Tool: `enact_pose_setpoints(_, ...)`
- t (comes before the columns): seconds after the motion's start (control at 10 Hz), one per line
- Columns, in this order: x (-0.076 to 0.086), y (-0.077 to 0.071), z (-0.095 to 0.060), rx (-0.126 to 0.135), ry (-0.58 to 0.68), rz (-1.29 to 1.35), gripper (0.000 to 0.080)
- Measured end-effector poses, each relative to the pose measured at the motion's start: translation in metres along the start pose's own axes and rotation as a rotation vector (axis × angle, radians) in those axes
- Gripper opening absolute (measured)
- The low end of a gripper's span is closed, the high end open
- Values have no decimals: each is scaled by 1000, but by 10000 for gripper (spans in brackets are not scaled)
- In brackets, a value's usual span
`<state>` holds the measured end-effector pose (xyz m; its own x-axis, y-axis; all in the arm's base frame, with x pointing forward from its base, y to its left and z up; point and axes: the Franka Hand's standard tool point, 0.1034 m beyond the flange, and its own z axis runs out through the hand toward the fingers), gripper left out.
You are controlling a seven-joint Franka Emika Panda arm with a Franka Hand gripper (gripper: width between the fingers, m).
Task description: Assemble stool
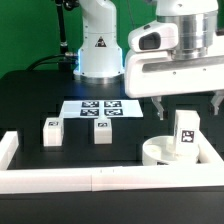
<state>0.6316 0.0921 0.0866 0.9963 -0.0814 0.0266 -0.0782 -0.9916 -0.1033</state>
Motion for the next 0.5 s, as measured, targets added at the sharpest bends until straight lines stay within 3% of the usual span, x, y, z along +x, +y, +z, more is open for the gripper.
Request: enact_pose_setpoints(0.5, -2, 0, 3, -1, -7, 5, 649)
